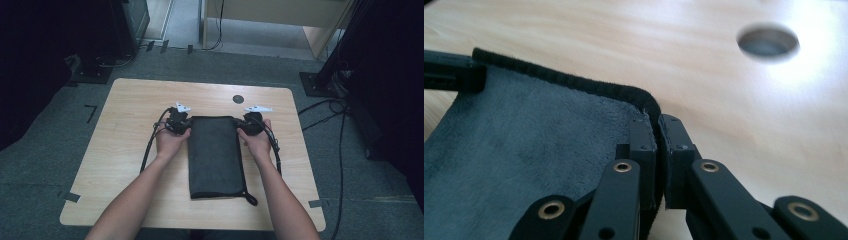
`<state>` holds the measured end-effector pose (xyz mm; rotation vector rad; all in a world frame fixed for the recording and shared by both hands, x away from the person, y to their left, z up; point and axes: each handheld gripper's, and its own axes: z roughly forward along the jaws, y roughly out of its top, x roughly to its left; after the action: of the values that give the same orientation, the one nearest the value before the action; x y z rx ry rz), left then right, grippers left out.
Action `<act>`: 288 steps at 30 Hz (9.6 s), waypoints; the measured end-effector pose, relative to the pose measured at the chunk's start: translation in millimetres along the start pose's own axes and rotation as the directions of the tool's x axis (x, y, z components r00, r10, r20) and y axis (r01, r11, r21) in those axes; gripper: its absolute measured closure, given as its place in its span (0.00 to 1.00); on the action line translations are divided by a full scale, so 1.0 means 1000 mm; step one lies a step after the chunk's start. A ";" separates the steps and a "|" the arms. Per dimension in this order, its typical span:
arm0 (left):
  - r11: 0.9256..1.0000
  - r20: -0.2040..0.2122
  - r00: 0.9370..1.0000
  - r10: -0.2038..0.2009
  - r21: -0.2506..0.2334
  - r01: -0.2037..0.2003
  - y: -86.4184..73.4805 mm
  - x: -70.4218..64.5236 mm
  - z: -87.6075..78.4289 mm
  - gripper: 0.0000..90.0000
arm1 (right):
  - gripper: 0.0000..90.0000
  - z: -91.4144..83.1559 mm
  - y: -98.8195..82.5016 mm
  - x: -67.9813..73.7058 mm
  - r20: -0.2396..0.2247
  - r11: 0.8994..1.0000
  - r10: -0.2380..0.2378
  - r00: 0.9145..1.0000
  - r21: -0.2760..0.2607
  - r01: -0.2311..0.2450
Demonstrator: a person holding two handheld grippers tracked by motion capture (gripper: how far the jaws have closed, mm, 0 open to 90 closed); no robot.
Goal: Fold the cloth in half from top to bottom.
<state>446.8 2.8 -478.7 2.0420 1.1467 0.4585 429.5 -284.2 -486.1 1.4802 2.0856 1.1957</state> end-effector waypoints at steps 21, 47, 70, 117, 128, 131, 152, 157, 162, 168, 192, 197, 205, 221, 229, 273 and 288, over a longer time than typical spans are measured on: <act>0.967 0.145 0.975 0.166 -0.219 -0.132 -0.052 -0.021 -0.110 0.98 | 0.95 -0.062 -0.019 0.040 -0.108 0.973 -0.172 0.979 -0.177 0.151; 0.977 0.367 0.915 0.169 -0.185 -0.107 -0.141 -0.041 -0.134 0.62 | 0.73 -0.114 -0.104 0.039 -0.310 0.998 0.035 0.950 -0.032 -0.047; 0.939 0.329 0.880 0.343 -0.092 -0.332 -0.152 -0.060 -0.125 0.86 | 0.87 -0.095 -0.112 0.065 -0.308 0.987 -0.144 0.940 0.026 0.160; 0.996 0.019 0.996 -0.082 -0.017 0.082 -0.183 0.023 -0.170 0.21 | 0.38 -0.055 -0.086 0.135 -0.061 0.988 -0.147 0.987 0.041 0.150; 0.995 -0.073 0.993 -0.097 0.013 0.098 -0.199 0.043 -0.182 0.20 | 0.32 -0.037 -0.110 0.138 0.000 0.974 -0.225 0.974 0.034 0.225; 0.996 -0.084 0.993 -0.082 0.026 0.084 -0.200 0.042 -0.181 0.19 | 0.32 -0.036 -0.111 0.141 0.020 0.976 -0.215 0.976 0.036 0.214; 0.994 -0.076 0.993 -0.086 0.061 0.091 -0.200 0.045 -0.176 0.18 | 0.31 0.002 -0.081 0.141 0.099 0.985 -0.169 0.981 0.042 0.165; 0.996 -0.107 0.993 -0.046 0.074 0.054 -0.200 0.041 -0.174 0.18 | 0.31 0.014 -0.070 0.138 0.109 0.987 -0.157 0.981 0.042 0.154; 0.996 -0.117 0.992 -0.037 0.073 0.046 -0.200 0.038 -0.173 0.18 | 0.31 0.024 -0.061 0.135 0.118 0.988 -0.152 0.981 0.041 0.148; 0.996 -0.116 0.993 -0.031 0.074 0.040 -0.201 0.038 -0.173 0.18 | 0.31 0.026 -0.059 0.131 0.103 0.987 -0.160 0.982 0.039 0.157; 0.997 -0.116 0.993 -0.030 0.069 0.038 -0.201 0.038 -0.172 0.18 | 0.12 -0.044 -0.042 0.131 -0.013 0.984 -0.175 0.984 -0.030 0.175; 0.997 -0.118 0.992 -0.033 0.067 0.041 -0.201 0.037 -0.172 0.18 | 0.07 -0.072 -0.040 0.122 -0.014 0.986 -0.165 0.986 -0.040 0.164; 0.997 -0.120 0.992 -0.035 0.062 0.042 -0.201 0.037 -0.171 0.18 | 0.01 -0.113 -0.050 0.096 -0.002 0.992 -0.120 0.993 -0.038 0.120; 0.997 -0.121 0.992 -0.035 0.058 0.043 -0.201 0.036 -0.171 0.18 | 0.00 -0.170 -0.094 0.037 0.095 0.999 -0.026 0.995 -0.038 0.030; 0.997 -0.121 0.992 -0.036 0.057 0.043 -0.201 0.036 -0.171 0.18 | 0.00 -0.184 -0.118 0.010 0.152 1.000 0.017 0.988 -0.027 -0.013; 0.998 -0.120 0.992 -0.031 0.052 0.037 -0.202 0.036 -0.171 0.18 | 0.00 -0.189 -0.189 -0.035 0.304 0.995 0.020 0.952 0.090 -0.049; 0.998 -0.118 0.992 -0.032 0.051 0.038 -0.202 0.036 -0.171 0.18 | 0.00 -0.189 -0.189 -0.035 0.304 0.995 0.019 0.953 0.090 -0.049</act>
<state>244.5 172.6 -517.5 2.0597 1.2749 0.5421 200.5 -421.4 -526.4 1.6325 1.9390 0.8252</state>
